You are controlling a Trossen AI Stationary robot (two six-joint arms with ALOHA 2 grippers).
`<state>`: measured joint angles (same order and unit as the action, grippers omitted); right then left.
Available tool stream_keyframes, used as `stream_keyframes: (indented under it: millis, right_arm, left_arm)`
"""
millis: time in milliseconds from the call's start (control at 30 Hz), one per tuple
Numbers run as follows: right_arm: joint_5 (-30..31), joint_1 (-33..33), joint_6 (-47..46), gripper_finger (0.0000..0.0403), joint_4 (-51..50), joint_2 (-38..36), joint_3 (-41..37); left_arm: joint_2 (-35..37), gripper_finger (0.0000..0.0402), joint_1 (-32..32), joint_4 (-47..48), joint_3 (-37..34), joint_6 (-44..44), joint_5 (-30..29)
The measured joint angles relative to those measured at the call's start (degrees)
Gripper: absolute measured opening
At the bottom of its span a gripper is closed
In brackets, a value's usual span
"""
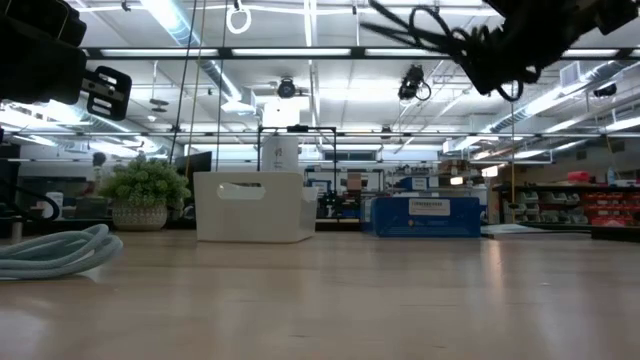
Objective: Pick and place USB-C Cables
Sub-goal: Put the black charger cable into the white bin
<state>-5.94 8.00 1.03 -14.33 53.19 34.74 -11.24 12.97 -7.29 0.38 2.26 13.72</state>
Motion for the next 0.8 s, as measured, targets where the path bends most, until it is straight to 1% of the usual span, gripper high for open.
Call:
stream_keyframes:
  millis: [267, 500, 800]
  right_arm:
    - [-0.15, -2.24, -3.97, 0.0044, 6.94, -3.62, 0.0]
    - [-0.11, -3.94, -4.55, 0.0045, 11.93, -6.1, 0.0]
    - [0.94, -7.09, -6.35, 0.0046, 23.34, -8.39, 0.0]
  left_arm:
    - [0.02, 0.0011, 0.01, -0.02, -0.01, 0.0, 0.0]
    - [0.02, 0.0011, 0.0, -0.02, 0.0, 0.0, 0.0]
    - [0.01, 0.0011, 0.01, -0.03, 0.0, 0.0, 0.0]
